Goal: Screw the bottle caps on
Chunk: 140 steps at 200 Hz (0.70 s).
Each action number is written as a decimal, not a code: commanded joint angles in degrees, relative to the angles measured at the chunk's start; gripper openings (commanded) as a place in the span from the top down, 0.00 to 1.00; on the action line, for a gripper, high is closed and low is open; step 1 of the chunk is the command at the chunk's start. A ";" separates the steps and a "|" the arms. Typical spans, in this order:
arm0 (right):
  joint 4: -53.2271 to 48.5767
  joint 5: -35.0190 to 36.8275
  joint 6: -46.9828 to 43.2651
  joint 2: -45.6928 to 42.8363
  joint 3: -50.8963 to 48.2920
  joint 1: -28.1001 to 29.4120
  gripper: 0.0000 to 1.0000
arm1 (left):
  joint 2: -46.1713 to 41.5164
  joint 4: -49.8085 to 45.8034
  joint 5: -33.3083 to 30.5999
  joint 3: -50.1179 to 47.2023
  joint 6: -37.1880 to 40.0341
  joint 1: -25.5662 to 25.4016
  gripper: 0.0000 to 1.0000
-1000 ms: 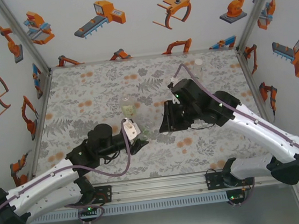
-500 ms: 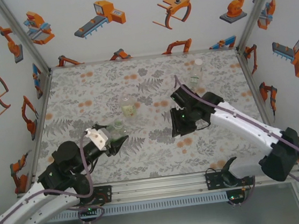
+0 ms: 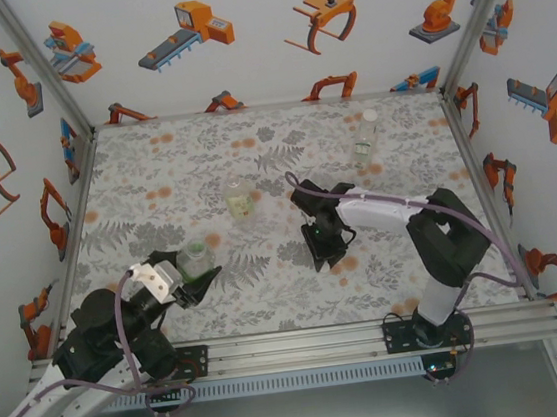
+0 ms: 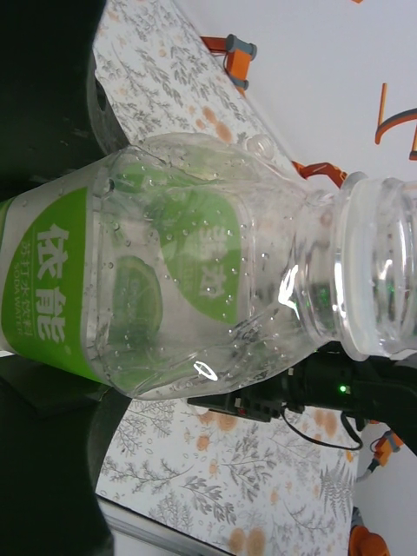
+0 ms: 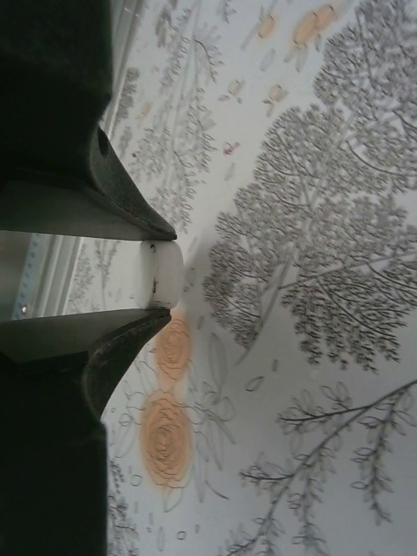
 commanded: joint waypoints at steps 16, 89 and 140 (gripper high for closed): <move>5.72 6.81 -0.78 2.63 -1.62 -0.53 1.00 | 0.70 -0.15 -0.14 -0.56 -1.24 0.10 1.00; 11.61 13.02 2.82 -4.42 -7.19 0.47 0.56 | 0.14 -0.33 -0.03 -0.84 -1.80 0.08 1.00; 13.36 15.90 4.61 -8.39 -8.94 2.11 0.43 | 1.02 0.13 0.25 -0.85 -1.73 0.08 1.00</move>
